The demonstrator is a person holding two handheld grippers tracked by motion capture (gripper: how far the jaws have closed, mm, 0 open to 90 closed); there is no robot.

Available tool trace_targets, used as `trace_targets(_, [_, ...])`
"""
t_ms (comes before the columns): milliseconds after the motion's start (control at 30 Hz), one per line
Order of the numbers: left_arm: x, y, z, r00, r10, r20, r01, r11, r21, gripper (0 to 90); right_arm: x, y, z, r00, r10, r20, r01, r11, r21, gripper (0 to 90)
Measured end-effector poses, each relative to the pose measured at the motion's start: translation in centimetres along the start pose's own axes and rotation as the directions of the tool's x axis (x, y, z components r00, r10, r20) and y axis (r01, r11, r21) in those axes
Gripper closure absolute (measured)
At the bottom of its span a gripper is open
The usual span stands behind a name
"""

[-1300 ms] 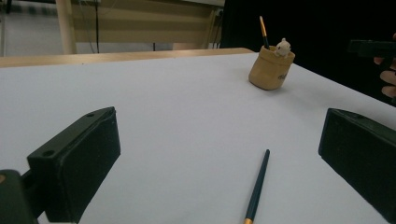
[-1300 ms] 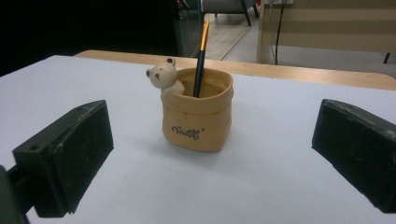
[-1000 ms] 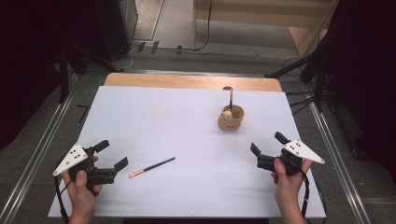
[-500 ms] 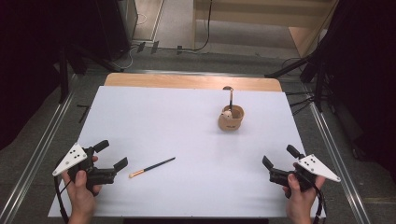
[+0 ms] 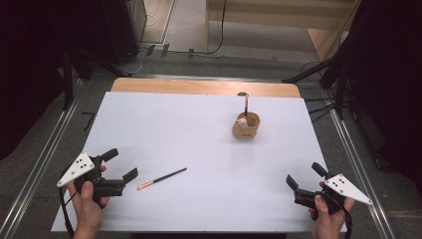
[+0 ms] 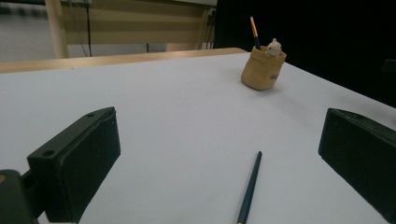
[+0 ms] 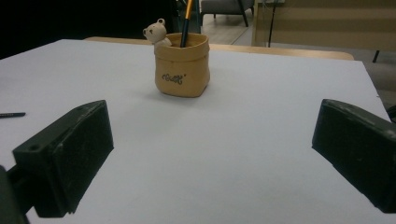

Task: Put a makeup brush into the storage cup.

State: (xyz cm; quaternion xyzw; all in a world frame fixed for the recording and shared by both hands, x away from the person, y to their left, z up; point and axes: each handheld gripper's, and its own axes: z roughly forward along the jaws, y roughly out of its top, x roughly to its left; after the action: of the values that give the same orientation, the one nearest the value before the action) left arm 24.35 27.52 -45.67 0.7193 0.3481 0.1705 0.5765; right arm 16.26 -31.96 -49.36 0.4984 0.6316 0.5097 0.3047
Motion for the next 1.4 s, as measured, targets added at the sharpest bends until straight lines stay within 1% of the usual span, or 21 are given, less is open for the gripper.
trace_targets(100, [-0.5,0.5,0.3,0.9998,0.021,0.005,-0.021,0.9995,0.025,0.0,0.1,0.1,0.0,1.0000,-0.007,0.000,0.007,1.000,-0.003,0.0])
trace_targets(167, [-0.9,0.9,0.5,0.9995,0.028,0.017,-0.029,0.9990,0.033,0.0,0.2,0.1,0.1,0.9999,-0.012,-0.001,0.012,1.000,0.002,0.0])
trace_targets(267, [-1.4,1.2,1.0,0.9985,0.041,0.037,-0.043,0.9976,0.054,0.0,0.3,0.1,0.1,1.0000,-0.006,-0.007,0.006,1.000,0.001,0.0])
trace_targets(500, [-2.1,1.5,2.4,0.9950,0.056,0.083,-0.065,0.9906,0.120,0.0,0.5,0.1,0.3,0.9997,-0.013,-0.021,0.013,1.000,0.003,0.0])
trace_targets(567, [-2.3,1.7,2.8,0.9944,0.055,0.090,-0.068,0.9863,0.150,0.0,0.5,0.0,0.3,0.9996,-0.013,-0.023,0.013,1.000,0.010,0.0])
trace_targets(600, [-2.3,1.8,3.0,0.9934,0.052,0.102,-0.068,0.9841,0.164,0.0,0.4,0.0,0.3,0.9997,-0.012,-0.022,0.013,1.000,0.010,0.0])
trace_targets(700, [-2.6,2.0,3.8,0.9888,0.066,0.134,-0.098,0.9653,0.242,0.0,0.2,0.0,0.2,0.9997,0.001,-0.023,-0.001,1.000,0.006,0.0])
trace_targets(767, [-2.9,2.1,4.2,0.9843,0.083,0.156,-0.123,0.9536,0.274,0.0,0.2,0.0,0.1,0.9997,0.006,-0.023,-0.006,1.000,0.005,0.0])
trace_targets(800, [-3.0,2.2,4.4,0.9830,0.089,0.160,-0.134,0.9458,0.296,0.0,0.1,0.0,0.1,0.9998,0.006,-0.021,-0.006,1.000,0.002,0.0])
trace_targets(867, [-3.2,2.4,4.9,0.9798,0.108,0.168,-0.160,0.9266,0.340,0.0,0.1,0.0,0.1,0.9997,0.009,-0.021,-0.009,1.000,0.001,0.0])
trace_targets(900, [-3.3,2.5,5.1,0.9791,0.112,0.170,-0.167,0.9197,0.356,0.0,0.1,0.0,0.1,0.9997,0.009,-0.021,-0.009,1.000,0.002,0.0])
trace_targets(933, [-3.3,2.7,5.4,0.9781,0.117,0.172,-0.175,0.9097,0.377,0.0,0.1,0.0,0.1,0.9997,0.009,-0.021,-0.009,1.000,0.006,0.0])
trace_targets(1033, [-3.5,3.3,6.0,0.9756,0.139,0.170,-0.202,0.8719,0.446,0.3,0.1,0.0,0.2,0.9996,0.010,-0.026,-0.010,1.000,0.010,0.0])
trace_targets(1133, [-3.5,3.6,6.7,0.9779,0.140,0.156,-0.201,0.8342,0.514,3.9,0.3,-0.1,0.3,0.9995,0.005,-0.030,-0.004,1.000,0.016,0.0])
trace_targets(1167, [-3.6,3.7,6.9,0.9761,0.157,0.150,-0.215,0.8108,0.545,5.2,0.3,-0.1,0.4,0.9995,0.006,-0.030,-0.005,1.000,0.017,0.0])
trace_targets(1200, [-3.7,3.7,7.1,0.9745,0.166,0.151,-0.223,0.7972,0.561,7.0,0.3,-0.1,0.4,0.9995,0.001,-0.032,0.000,1.000,0.019,0.0])
trace_targets(1233, [-3.9,3.6,7.4,0.9723,0.175,0.155,-0.233,0.7735,0.589,7.6,0.4,-0.1,0.4,0.9995,-0.004,-0.030,0.004,1.000,0.020,0.0])
trace_targets(1300, [-4.2,3.5,7.9,0.9694,0.204,0.138,-0.244,0.7425,0.624,14.9,0.5,-0.1,0.5,0.9994,-0.005,-0.033,0.006,1.000,0.026,0.0])
trace_targets(1333, [-4.3,3.4,8.1,0.9675,0.211,0.139,-0.250,0.7238,0.643,16.7,0.5,-0.1,0.5,0.9994,-0.004,-0.035,0.005,1.000,0.025,0.0])
trace_targets(1367, [-4.4,3.3,8.4,0.9673,0.212,0.139,-0.250,0.7101,0.658,18.9,0.5,-0.1,0.4,0.9993,-0.002,-0.036,0.003,1.000,0.025,0.0])
trace_targets(1400, [-4.4,3.2,8.6,0.9665,0.212,0.145,-0.253,0.6882,0.680,20.2,0.6,-0.1,0.4,0.9993,-0.004,-0.036,0.005,1.000,0.024,0.0])
